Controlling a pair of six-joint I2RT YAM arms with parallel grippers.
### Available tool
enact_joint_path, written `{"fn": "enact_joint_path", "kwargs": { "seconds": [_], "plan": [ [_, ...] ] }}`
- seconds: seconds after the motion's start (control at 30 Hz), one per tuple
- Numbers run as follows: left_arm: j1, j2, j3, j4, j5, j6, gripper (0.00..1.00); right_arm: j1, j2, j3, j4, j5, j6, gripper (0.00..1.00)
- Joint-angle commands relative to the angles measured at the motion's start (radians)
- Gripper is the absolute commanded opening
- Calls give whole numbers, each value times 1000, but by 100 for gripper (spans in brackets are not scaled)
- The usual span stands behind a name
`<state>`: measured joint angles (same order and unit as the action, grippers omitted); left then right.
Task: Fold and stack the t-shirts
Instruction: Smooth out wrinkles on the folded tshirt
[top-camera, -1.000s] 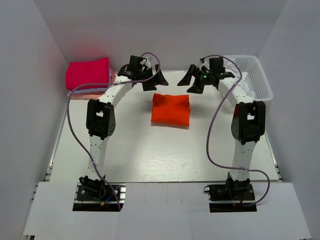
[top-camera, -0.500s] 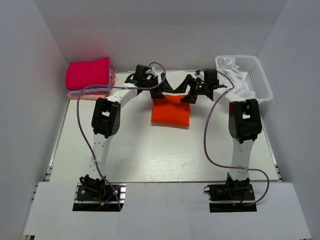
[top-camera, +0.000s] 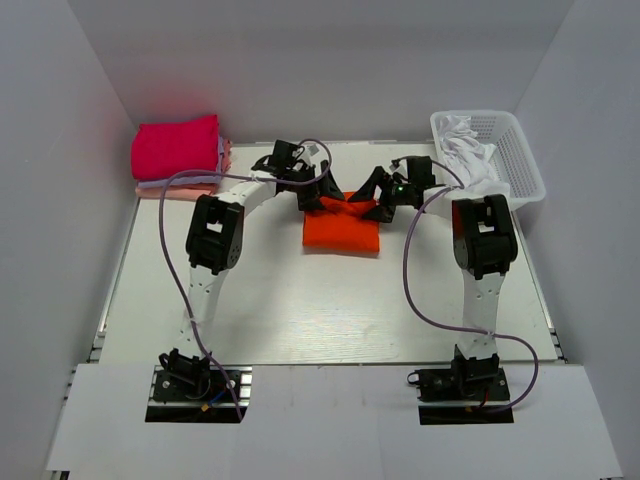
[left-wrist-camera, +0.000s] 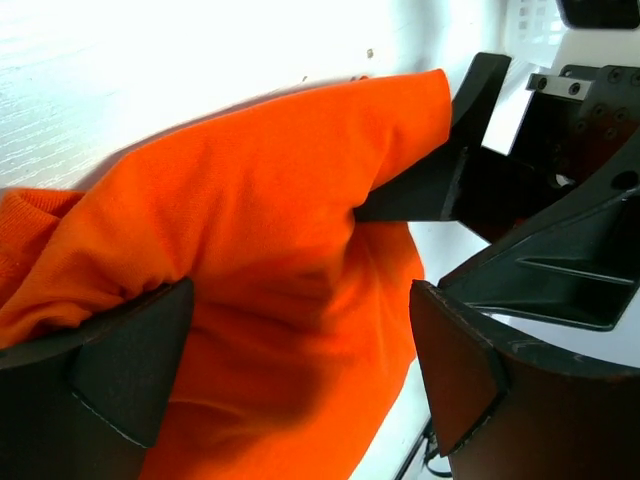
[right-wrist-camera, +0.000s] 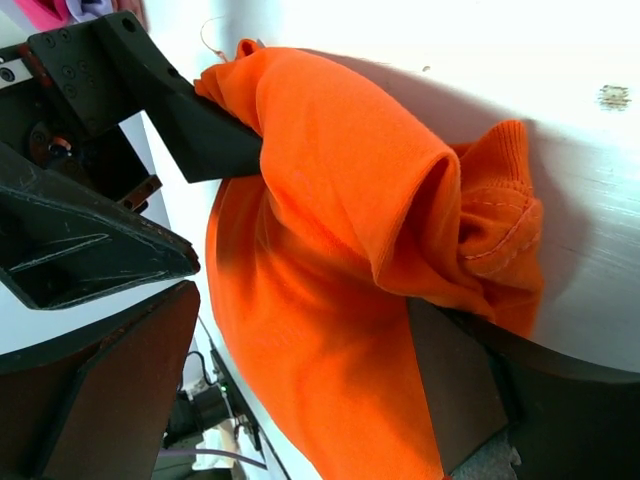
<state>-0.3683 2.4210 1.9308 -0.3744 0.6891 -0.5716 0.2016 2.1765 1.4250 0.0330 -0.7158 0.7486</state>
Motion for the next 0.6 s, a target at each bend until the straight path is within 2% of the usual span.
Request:
{"fn": "enact_joint_path", "kwargs": {
  "seconds": [0.0,0.1,0.2,0.3,0.4,0.57],
  "plan": [
    [5,24,87,-141,-101,84,100,-22,14,27,-31,59,-77,91],
    [5,-9,198,-185,-148,134,100,-19,-17,118,-148,64,-141,91],
    [5,-95,212,-184,-163,145,100,-13,-78,185,-228,75,-192,91],
    [5,-180,116,-135,-174,154,100,-10,-159,187,-237,58,-204,91],
    [-8,-270,25,-116,-174,164,100,5,-268,97,-188,39,-180,91],
    [-26,-350,-120,-84,-50,154,100,42,-325,-17,-154,-40,-172,91]
  ]
}}
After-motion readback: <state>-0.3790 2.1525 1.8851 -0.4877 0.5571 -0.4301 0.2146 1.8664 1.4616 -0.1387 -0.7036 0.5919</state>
